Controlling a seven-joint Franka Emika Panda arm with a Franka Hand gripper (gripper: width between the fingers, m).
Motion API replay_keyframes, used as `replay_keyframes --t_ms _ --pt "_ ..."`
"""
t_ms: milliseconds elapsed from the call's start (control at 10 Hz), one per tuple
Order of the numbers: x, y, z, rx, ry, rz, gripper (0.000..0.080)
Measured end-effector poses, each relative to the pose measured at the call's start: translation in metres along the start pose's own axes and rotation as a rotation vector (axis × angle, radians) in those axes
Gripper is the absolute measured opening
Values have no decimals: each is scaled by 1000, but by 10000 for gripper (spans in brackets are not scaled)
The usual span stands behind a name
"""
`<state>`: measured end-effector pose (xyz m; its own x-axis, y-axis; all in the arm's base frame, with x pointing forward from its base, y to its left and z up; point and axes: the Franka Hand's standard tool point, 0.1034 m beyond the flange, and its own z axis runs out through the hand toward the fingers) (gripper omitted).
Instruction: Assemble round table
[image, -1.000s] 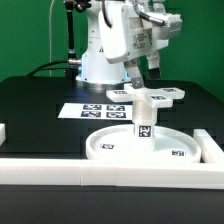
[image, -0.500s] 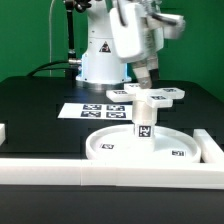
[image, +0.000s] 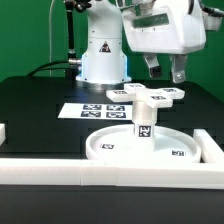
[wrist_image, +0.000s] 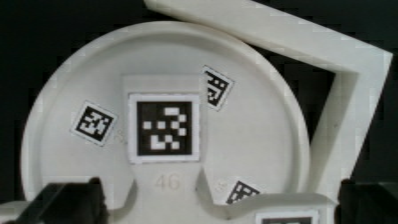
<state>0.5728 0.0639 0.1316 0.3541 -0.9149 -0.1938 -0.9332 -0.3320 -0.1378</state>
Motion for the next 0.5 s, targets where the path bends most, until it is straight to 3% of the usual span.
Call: replay_keyframes --t_ms 500 --pt "0 0 0 -1 0 -343 649"
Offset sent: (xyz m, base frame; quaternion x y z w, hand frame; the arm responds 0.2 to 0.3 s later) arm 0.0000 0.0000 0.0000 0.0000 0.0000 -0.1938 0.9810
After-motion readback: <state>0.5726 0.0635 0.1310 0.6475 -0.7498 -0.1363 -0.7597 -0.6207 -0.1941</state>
